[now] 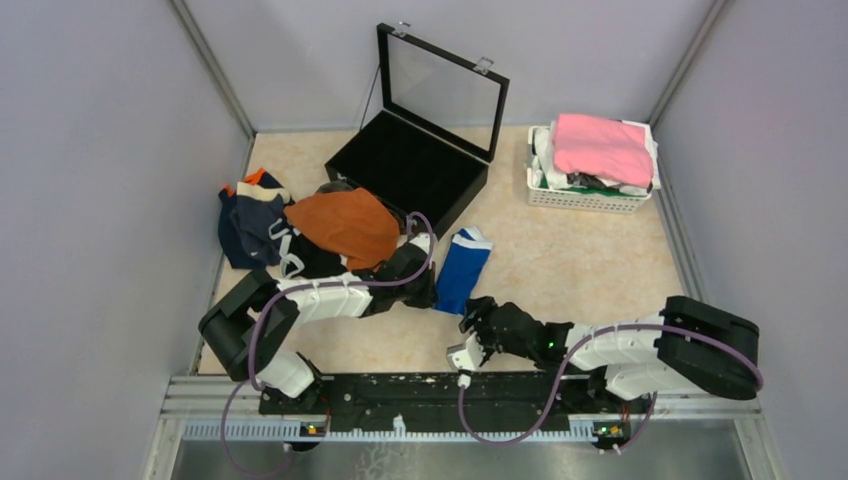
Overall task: Roll the underwear
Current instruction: Roll the underwear to the center of the board.
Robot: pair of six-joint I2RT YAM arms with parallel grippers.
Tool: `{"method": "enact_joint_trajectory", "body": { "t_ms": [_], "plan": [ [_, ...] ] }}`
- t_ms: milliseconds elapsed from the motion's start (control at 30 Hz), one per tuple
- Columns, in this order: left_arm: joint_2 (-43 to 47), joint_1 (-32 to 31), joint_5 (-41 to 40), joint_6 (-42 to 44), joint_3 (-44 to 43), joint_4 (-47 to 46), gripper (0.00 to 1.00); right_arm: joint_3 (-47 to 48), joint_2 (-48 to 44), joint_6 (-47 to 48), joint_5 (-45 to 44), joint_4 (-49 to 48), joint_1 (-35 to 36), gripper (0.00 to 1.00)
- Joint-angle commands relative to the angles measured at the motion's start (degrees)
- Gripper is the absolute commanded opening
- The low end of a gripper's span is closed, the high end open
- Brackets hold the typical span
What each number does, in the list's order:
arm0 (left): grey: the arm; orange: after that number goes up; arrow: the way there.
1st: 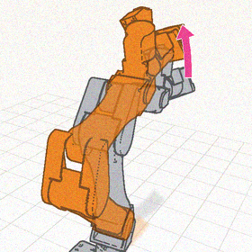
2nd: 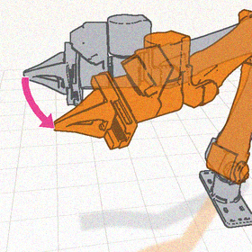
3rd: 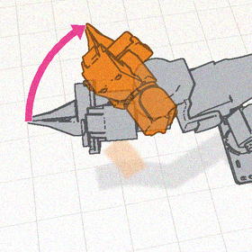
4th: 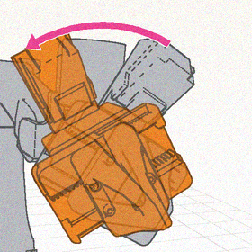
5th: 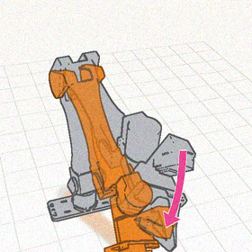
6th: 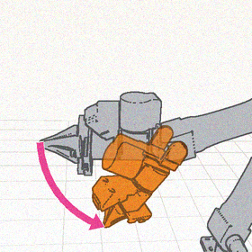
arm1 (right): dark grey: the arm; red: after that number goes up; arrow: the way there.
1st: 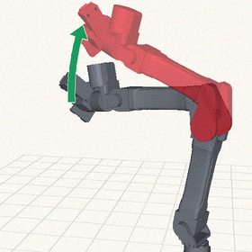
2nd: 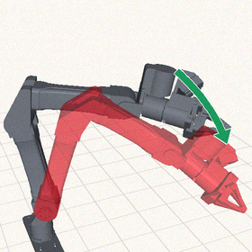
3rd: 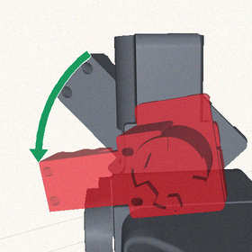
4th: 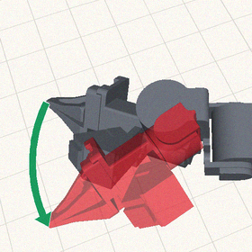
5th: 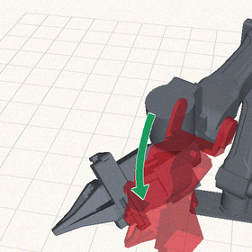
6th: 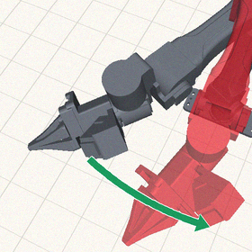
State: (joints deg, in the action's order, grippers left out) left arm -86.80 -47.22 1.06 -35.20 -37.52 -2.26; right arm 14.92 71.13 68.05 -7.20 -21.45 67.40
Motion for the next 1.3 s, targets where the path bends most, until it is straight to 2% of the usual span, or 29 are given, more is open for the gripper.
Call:
{"method": "enact_joint_trajectory", "body": {
  "t_ms": [0, 567, 633, 733, 1000, 1167, 1267],
  "plan": [
    [-2.03, 0.28, 0.86, 2.24, -0.09, 4.75, 0.00, -0.19, 3.75, 2.56, -0.13, -5.27, 0.54, 0.61],
    [-3.77, 0.29, 2.89, 3.12, -1.36, 5.19, 0.00, 2.06, 16.95, 4.60, 0.64, -14.45, 0.44, 0.58],
    [-4.09, 0.29, 2.78, 3.05, -1.53, 5.42, 0.00, 1.88, 17.47, 4.12, 0.73, -15.53, 0.46, 0.53],
    [-4.14, 0.26, 2.65, 2.89, -1.50, 5.53, 0.00, 1.16, 17.71, 2.73, 0.71, -18.08, 0.16, 0.38],
    [-3.53, 0.29, 2.52, 2.73, -1.40, 6.02, 0.00, -0.80, 17.97, -0.72, -0.25, -25.25, -1.83, 0.11],
    [-2.62, 0.45, 1.82, 2.69, -1.26, 7.12, 0.00, -1.62, 17.61, -1.66, -0.63, -28.29, -2.87, 0.00],
    [-1.42, 0.55, 1.43, 2.30, -1.21, 8.29, 0.09, -1.90, 17.18, -3.13, 0.55, -29.18, -2.91, 0.00]
  ]
}}
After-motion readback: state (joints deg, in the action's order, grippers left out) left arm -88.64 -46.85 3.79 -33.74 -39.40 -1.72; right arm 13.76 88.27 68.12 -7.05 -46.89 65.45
